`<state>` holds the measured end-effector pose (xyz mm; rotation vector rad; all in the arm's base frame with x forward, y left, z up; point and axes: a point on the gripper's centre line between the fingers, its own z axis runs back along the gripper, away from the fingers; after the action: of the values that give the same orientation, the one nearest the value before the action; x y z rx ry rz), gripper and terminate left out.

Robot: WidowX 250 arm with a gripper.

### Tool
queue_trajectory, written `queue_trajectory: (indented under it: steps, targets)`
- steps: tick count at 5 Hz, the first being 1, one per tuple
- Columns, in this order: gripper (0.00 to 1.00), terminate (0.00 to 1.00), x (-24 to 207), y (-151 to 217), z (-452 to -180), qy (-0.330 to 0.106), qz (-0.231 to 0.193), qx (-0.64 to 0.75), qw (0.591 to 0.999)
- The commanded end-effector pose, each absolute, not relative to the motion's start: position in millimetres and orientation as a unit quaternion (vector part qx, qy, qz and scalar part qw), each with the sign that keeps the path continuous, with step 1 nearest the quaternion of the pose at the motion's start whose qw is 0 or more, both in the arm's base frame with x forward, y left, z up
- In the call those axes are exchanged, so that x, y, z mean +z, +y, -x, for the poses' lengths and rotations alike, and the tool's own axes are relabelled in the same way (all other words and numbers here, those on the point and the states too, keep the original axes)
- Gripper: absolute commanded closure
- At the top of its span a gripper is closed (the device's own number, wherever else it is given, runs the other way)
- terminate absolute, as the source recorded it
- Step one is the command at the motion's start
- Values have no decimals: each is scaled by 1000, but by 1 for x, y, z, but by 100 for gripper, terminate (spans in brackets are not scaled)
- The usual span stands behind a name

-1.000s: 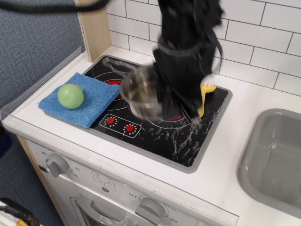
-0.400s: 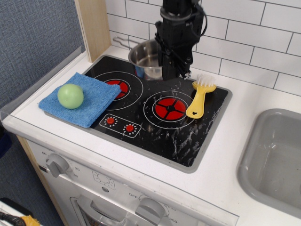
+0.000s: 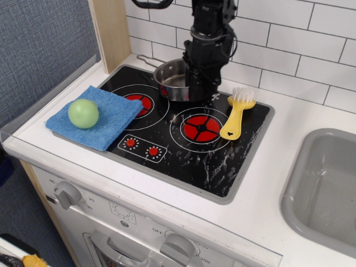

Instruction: Move the pot to the right of the yellow brush

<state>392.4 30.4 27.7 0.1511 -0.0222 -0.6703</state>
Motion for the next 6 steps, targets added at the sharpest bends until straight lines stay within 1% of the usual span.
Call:
queue_trajectory:
  steps: [1,3,4,5,6]
  targets:
    - [100,0,39,57,-392,-15,-101,-299,949]
    - [100,0,37,79,-387,-7,-112,-254,961]
    - [100,0,35,80,-385,-6,-108,-251,962]
    - [0,0,39,72,-383,-15,-105,-259,960]
    - [0,0,49,65,-379,-31,-93,-261,960]
